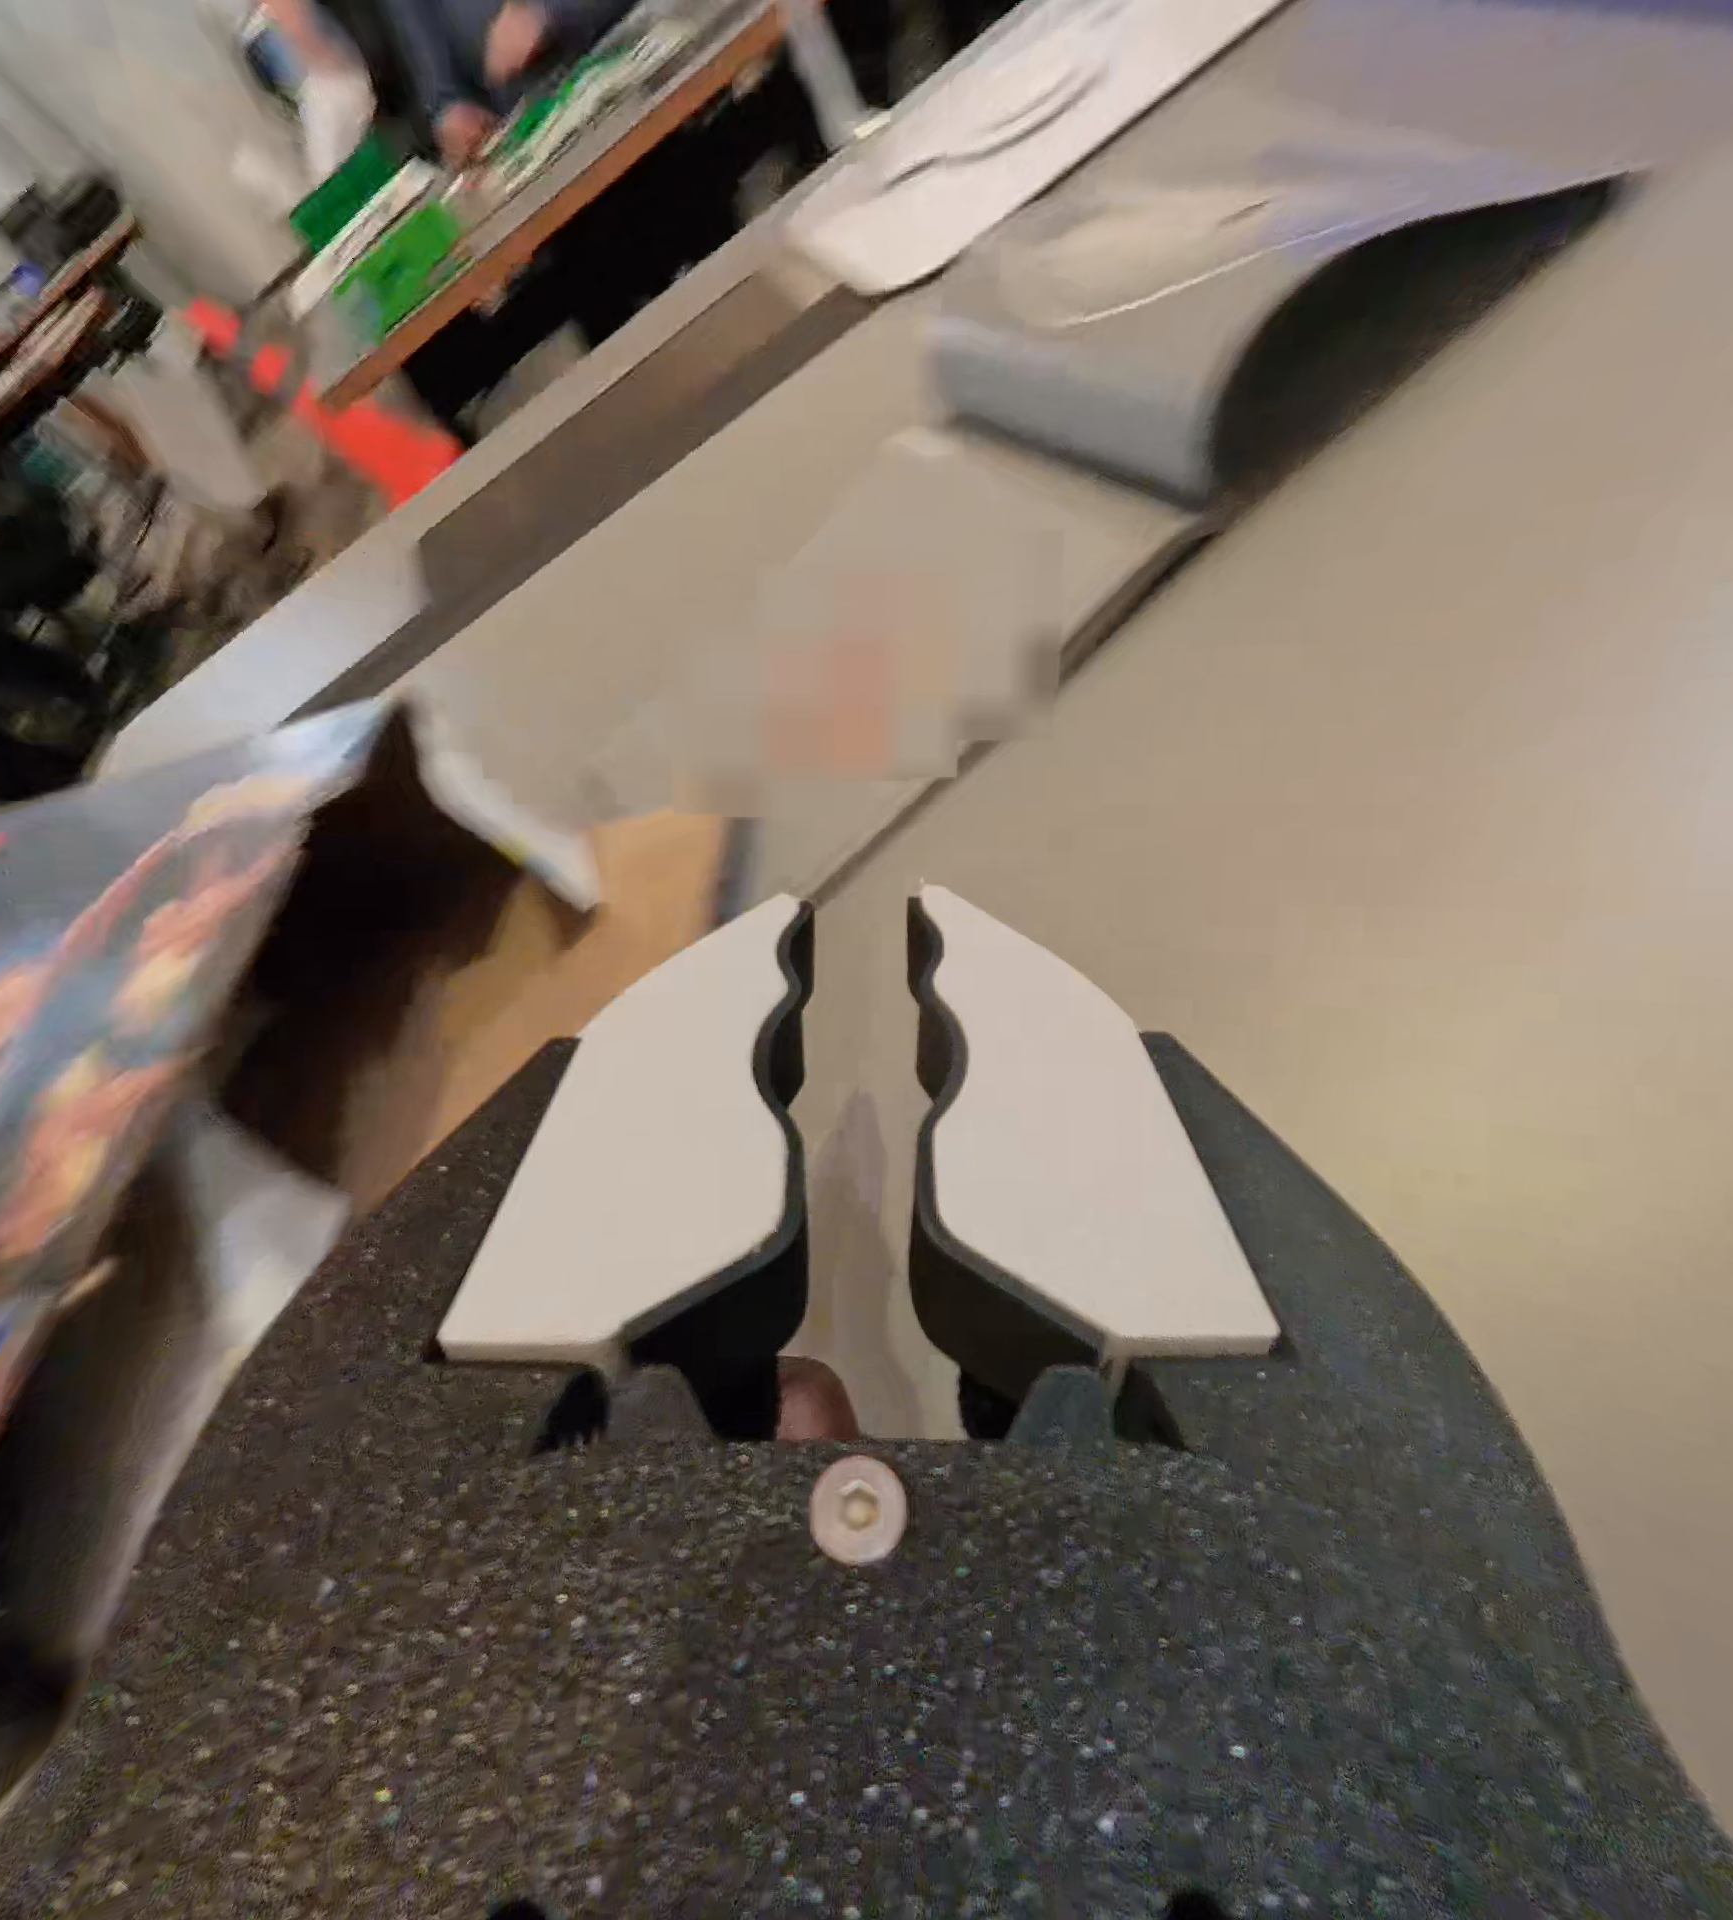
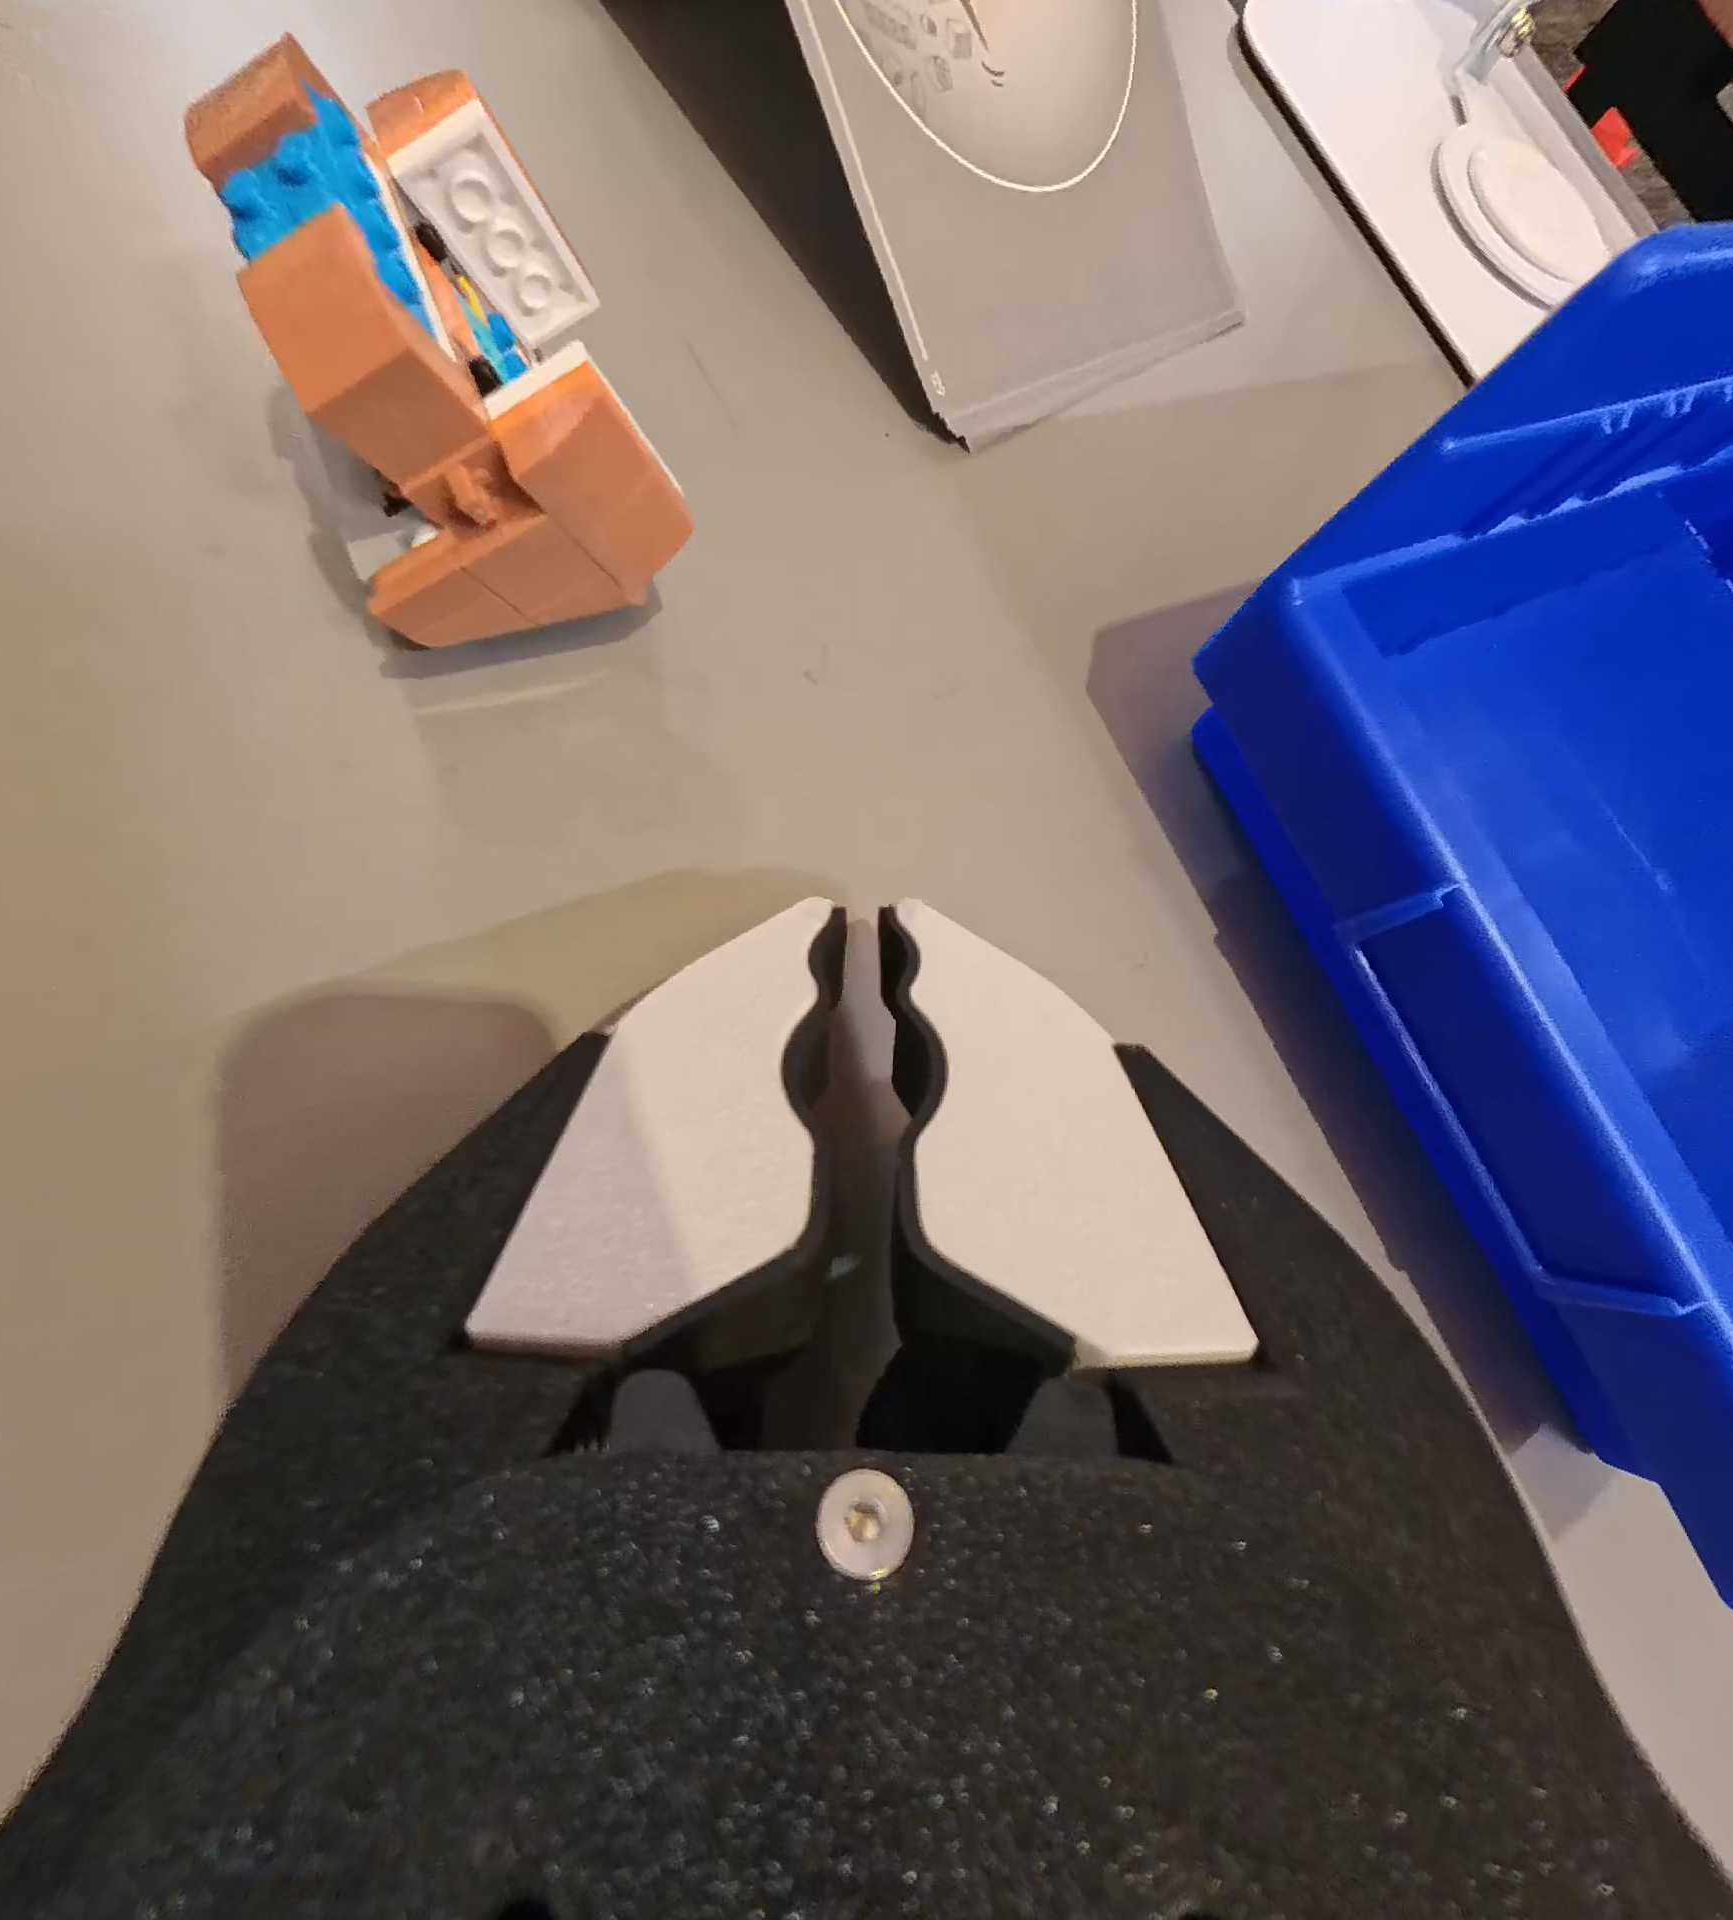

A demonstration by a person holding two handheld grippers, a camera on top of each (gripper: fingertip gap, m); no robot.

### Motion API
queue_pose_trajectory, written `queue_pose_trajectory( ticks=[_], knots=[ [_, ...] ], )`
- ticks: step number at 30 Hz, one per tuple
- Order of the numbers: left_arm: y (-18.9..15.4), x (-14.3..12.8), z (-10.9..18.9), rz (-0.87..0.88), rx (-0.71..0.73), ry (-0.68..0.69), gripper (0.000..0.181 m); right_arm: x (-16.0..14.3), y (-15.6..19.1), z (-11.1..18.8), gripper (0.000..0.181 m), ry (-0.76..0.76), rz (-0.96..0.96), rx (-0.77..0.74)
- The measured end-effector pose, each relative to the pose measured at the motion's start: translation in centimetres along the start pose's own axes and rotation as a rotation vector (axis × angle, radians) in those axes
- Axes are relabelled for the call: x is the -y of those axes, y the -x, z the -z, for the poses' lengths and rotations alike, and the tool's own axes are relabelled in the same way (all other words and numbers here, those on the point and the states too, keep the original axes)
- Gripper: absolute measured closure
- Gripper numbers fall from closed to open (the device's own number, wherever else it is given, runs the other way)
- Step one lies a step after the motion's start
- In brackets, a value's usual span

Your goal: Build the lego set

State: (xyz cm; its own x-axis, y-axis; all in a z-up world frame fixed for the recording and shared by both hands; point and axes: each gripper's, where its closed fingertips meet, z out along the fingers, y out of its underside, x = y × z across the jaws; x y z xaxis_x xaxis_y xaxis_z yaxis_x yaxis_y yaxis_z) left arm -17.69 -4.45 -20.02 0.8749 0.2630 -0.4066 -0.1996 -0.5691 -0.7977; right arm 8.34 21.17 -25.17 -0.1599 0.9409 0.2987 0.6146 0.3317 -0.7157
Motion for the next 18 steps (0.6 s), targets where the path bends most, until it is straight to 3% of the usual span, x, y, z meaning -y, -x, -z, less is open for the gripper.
queue_pose_trajectory(
  ticks=[4,7,10,14,18],
  knots=[
    [7.6,-2.9,1.8,0.079,0.203,0.209,0.16,0.0,0.3,0.1,0.179,0.003,0.017,0.004],
    [11.4,-6.5,3.0,0.026,0.374,0.425,0.158,0.0,0.6,0.2,0.18,0.001,0.023,0.007],
    [13.0,-8.2,2.8,-0.007,0.436,0.532,0.157,0.0,0.6,0.2,0.18,0.0,0.019,0.013],
    [13.9,-9.9,1.8,-0.045,0.417,0.713,0.155,-0.1,0.7,0.3,0.18,-0.002,0.015,0.026],
    [14.1,-11.0,0.7,-0.076,0.416,0.81,0.155,-0.1,0.8,0.3,0.18,-0.007,0.017,0.039]
  ],
)
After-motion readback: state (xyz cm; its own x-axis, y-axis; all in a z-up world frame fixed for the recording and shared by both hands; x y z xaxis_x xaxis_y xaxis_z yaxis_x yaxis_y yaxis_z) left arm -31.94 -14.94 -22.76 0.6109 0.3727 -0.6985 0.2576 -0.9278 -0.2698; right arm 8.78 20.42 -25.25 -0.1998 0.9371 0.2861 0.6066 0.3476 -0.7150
